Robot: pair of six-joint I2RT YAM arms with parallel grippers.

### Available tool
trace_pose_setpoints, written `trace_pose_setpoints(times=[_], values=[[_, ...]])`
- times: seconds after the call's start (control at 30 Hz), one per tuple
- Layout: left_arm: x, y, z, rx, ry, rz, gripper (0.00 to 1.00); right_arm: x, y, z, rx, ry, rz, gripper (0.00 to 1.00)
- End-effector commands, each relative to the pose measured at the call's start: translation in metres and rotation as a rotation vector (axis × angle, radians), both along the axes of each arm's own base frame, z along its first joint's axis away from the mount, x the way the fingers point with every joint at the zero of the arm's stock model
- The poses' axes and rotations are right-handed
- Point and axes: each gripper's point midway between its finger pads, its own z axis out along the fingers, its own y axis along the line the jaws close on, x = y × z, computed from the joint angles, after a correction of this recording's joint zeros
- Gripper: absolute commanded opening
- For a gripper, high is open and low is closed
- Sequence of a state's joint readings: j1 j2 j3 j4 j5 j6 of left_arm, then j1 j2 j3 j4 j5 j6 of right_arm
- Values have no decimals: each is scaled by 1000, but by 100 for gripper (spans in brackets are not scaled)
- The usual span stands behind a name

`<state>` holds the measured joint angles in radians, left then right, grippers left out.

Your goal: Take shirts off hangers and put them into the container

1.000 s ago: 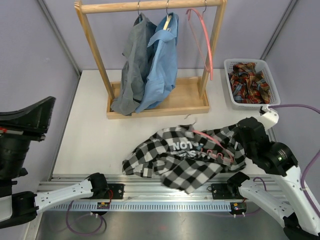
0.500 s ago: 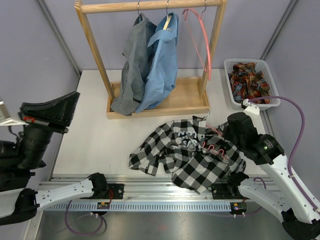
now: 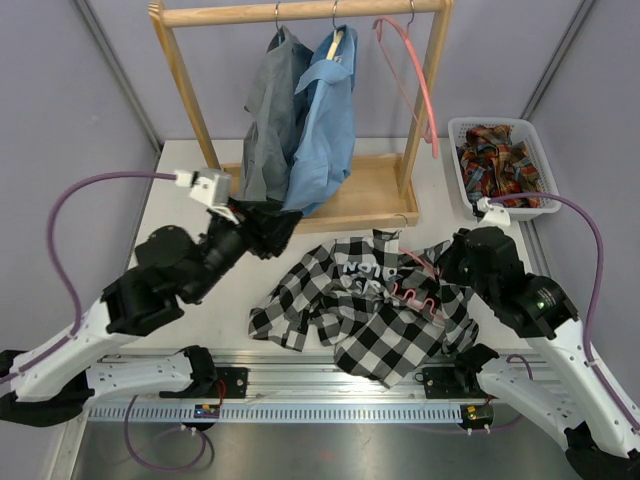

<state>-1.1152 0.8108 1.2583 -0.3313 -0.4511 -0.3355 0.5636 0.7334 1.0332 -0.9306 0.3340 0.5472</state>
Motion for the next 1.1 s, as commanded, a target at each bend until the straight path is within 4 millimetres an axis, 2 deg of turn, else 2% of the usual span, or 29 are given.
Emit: trace_pose_setpoints(times=[0.0, 0.1, 0.17, 0.23, 0.27, 0.33, 0.37, 0.47, 0.5, 0.53, 0.73, 0.93, 1.07], values=[[4, -27, -12, -24, 49, -44, 56, 2, 18, 39, 83, -118, 99, 0], [7, -53, -24, -9, 75, -88, 70, -6, 33, 44, 107, -120, 210, 0], [12, -71, -37, 19, 103, -107, 72, -16, 45, 46, 128, -122, 312, 0], [14, -84, -46, 25, 129, -127, 75, -21, 49, 46, 124, -125, 360, 0], [17, -95, -62, 53, 153, -133, 76, -26, 51, 49, 136, -135, 386, 0], [18, -107, -68, 42, 166, -150, 82, -33, 53, 52, 144, -149, 429, 0], [22, -115, -83, 63, 188, -148, 83, -37, 53, 56, 152, -165, 441, 0], [27, -127, -93, 57, 192, -150, 87, -43, 54, 62, 157, -189, 475, 0], [29, -132, -103, 67, 206, -148, 89, -45, 55, 63, 159, -195, 485, 0], [30, -136, -102, 54, 199, -151, 90, -49, 57, 66, 165, -204, 515, 0], [33, -168, -125, 74, 217, -195, 93, -60, 63, 72, 175, -225, 588, 0], [38, -181, -137, 81, 238, -193, 93, -63, 66, 74, 181, -226, 619, 0], [47, -187, -158, 108, 268, -155, 93, -63, 67, 75, 178, -228, 626, 0]])
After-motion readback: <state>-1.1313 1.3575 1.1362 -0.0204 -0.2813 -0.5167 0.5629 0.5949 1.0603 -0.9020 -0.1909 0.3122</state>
